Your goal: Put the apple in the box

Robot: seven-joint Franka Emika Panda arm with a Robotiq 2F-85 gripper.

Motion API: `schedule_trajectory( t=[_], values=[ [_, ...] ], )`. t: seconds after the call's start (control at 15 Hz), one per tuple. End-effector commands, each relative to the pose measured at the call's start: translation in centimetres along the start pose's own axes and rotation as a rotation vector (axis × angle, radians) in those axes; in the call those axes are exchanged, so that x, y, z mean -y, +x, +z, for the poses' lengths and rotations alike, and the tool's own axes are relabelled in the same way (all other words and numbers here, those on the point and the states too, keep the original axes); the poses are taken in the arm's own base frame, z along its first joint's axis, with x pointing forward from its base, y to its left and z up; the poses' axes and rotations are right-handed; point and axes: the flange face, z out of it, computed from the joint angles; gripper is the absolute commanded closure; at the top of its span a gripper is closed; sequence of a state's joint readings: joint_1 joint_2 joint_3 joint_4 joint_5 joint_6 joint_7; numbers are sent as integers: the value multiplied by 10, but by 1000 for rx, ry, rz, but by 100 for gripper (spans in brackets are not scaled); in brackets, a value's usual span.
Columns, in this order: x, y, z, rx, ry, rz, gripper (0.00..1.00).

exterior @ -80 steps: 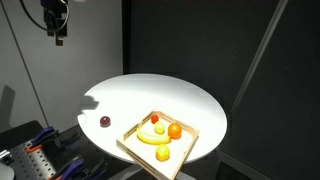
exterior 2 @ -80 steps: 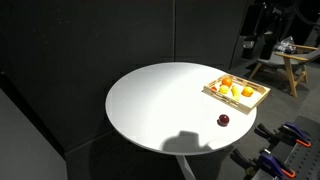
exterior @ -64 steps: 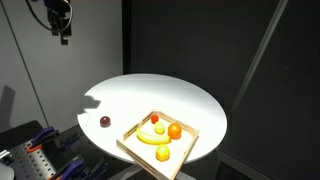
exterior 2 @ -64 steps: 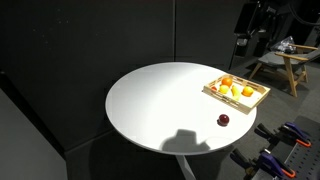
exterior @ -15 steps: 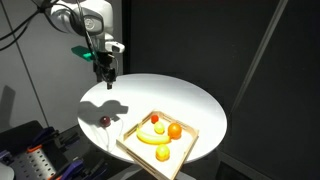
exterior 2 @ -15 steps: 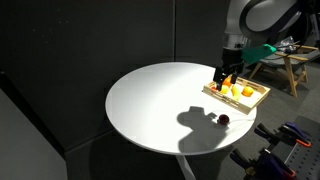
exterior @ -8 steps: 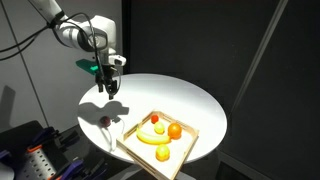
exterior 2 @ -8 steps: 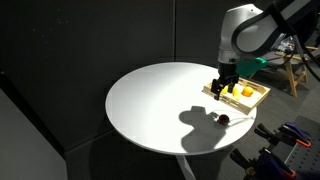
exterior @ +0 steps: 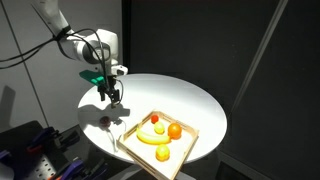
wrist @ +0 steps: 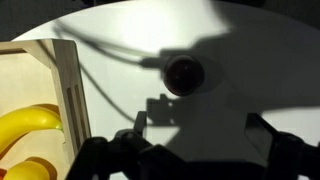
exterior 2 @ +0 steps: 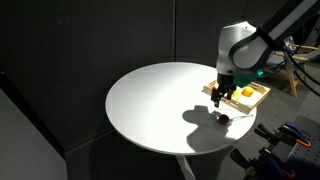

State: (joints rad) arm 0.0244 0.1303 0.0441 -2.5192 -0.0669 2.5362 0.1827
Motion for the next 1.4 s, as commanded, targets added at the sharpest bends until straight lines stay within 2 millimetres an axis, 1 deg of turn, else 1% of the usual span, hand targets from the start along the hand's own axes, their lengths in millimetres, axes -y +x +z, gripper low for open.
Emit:
schedule_trajectory(
  t=[0.0, 0.2, 0.53, 1.33],
  values=[
    [-6, 1, 14, -21, -26, 51, 0],
    [-8, 0, 27, -23, -38, 113, 0],
    [-2, -6, 45, -3, -51, 167, 0],
    [2, -10, 73, 3, -60, 150, 0]
  ],
)
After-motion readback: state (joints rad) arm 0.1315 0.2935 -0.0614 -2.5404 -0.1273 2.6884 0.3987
